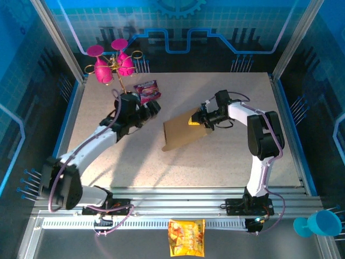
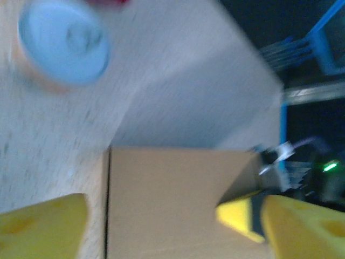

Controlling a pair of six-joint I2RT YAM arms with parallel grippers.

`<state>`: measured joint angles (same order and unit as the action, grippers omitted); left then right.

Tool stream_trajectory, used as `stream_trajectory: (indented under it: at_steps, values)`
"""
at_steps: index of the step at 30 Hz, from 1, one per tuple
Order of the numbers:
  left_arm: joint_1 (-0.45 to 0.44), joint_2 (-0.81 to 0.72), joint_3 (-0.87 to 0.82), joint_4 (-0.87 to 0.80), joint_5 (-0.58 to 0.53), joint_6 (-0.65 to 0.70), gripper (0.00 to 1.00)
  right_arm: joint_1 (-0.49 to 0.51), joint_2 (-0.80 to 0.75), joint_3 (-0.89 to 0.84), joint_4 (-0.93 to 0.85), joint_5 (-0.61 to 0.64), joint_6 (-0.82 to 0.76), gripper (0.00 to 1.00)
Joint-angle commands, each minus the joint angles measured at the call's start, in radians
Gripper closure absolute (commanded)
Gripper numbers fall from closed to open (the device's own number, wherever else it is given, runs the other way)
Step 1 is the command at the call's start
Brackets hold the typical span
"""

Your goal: Fold the paper box

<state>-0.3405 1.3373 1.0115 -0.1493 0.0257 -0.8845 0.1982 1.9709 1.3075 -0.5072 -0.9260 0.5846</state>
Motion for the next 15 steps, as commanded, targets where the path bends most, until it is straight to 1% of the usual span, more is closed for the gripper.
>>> stream_trajectory:
  at_steps: [1,2,4,6,9,11,15]
  values:
    - [0.026,-0.024,0.095,-0.109,-0.210,-0.015,0.01,-0.036,-0.074,-0.034,0.050,-0.051,0.158,0.84]
    - [0.036,-0.027,0.101,-0.119,-0.224,-0.062,0.01,-0.047,-0.089,-0.044,0.072,-0.059,0.196,0.84]
    - [0.071,-0.038,0.063,-0.049,-0.153,-0.151,0.02,-0.066,-0.123,-0.075,0.171,-0.088,0.332,0.84]
    - [0.087,-0.024,0.033,-0.013,-0.071,-0.237,0.11,-0.078,-0.152,-0.107,0.282,-0.106,0.495,0.84]
    - [0.093,0.027,0.025,-0.051,0.045,-0.339,0.18,-0.083,-0.180,-0.150,0.514,-0.128,0.730,0.83]
    - [0.091,0.061,0.036,-0.078,0.102,-0.394,0.19,-0.074,-0.183,-0.157,0.613,-0.138,0.841,0.83]
    - [0.084,0.119,0.103,-0.165,0.135,-0.461,0.16,-0.060,-0.184,-0.163,0.730,-0.148,0.987,0.83]
